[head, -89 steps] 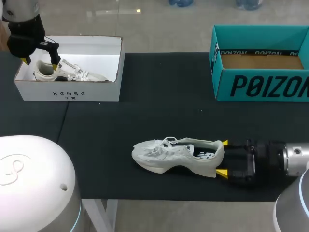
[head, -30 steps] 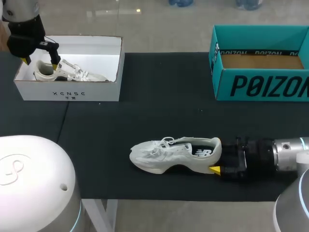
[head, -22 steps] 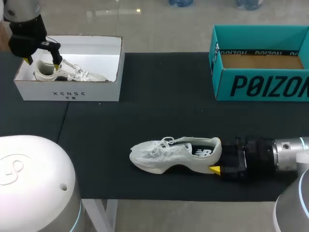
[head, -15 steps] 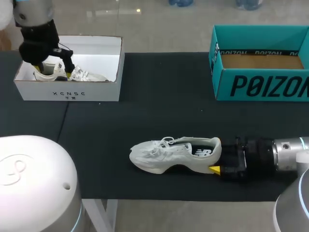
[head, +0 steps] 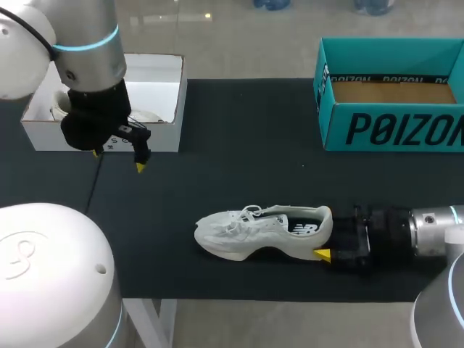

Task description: Take the shoe out of the shoebox, open the shoe tongue, remove and reinsert the insole, then place the shoe into the shoebox

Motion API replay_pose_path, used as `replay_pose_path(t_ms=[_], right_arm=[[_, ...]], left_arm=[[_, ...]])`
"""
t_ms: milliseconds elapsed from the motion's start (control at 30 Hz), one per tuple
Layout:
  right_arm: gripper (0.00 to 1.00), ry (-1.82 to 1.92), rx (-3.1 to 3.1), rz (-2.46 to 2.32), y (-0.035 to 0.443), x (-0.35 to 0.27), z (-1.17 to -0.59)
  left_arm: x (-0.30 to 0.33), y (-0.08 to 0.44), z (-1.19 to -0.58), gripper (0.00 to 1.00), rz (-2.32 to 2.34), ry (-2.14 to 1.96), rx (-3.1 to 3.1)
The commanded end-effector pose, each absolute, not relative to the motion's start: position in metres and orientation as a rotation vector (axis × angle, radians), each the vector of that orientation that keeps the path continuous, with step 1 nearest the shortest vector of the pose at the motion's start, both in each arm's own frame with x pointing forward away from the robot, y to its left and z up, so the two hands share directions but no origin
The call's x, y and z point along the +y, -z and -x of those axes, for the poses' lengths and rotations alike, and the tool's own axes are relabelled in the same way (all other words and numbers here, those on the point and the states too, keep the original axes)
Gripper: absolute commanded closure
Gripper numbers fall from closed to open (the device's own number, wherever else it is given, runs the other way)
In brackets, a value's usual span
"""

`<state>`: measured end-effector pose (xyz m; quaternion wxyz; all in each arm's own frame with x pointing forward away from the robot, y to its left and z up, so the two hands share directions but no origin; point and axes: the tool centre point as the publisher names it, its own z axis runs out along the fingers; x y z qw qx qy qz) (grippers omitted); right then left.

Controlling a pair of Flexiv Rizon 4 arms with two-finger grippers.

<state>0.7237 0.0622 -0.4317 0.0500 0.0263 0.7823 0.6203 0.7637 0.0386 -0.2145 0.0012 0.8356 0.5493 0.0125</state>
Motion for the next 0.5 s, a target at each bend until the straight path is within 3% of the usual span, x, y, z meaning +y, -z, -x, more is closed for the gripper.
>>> replay_pose_path(t_ms=[33,500], right_arm=[[1.0,-1.885,2.384,-0.081,0.4339,0.0644,-0.7248],[1.0,-1.885,2.384,-0.081,0.4339,0.0644,-0.7248]], left_arm=[[0.0372,0.2103,-0.7351,0.0,-2.611,-0.175,1.677],[0.0353,0.2095,-0.7339,0.0,-2.648,-0.186,1.615]])
